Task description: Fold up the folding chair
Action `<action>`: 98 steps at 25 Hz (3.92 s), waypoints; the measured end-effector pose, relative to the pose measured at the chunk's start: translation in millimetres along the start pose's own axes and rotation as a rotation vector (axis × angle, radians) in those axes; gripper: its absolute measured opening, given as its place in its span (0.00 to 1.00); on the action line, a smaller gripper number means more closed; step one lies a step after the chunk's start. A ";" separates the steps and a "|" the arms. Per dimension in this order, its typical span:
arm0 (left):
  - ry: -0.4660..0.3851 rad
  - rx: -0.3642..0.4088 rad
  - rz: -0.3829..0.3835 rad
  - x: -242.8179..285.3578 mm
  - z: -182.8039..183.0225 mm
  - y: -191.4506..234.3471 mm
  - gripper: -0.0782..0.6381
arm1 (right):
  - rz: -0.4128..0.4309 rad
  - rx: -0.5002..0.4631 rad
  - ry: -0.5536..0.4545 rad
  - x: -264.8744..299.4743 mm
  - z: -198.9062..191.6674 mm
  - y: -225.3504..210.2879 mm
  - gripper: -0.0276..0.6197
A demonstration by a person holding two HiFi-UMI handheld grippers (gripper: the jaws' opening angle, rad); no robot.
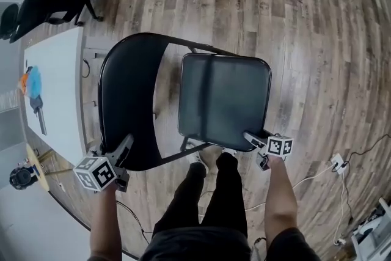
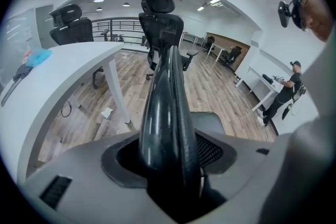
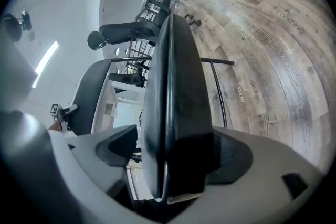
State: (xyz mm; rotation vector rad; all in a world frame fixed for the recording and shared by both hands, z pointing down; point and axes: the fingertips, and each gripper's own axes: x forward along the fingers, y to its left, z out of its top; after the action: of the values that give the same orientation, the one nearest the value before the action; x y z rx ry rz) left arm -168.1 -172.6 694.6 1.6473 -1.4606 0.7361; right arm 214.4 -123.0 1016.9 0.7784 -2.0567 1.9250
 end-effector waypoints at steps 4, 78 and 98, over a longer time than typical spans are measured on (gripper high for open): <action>-0.012 0.019 -0.006 -20.7 9.4 -14.6 0.46 | 0.015 -0.006 -0.007 -4.9 0.6 31.3 0.68; -0.185 -0.081 -0.334 -205.5 94.3 237.5 0.28 | 0.343 -0.162 0.163 344.9 -92.7 630.2 0.68; -0.543 -0.039 -0.238 -302.1 101.5 272.7 0.43 | 0.144 -0.854 -0.175 184.0 -34.5 699.7 0.68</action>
State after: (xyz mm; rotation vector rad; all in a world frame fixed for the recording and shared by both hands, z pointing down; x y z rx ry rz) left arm -494.3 -106.9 439.2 2.0449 -1.5804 0.1246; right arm -305.3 -129.4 512.4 0.5922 -2.7455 0.8499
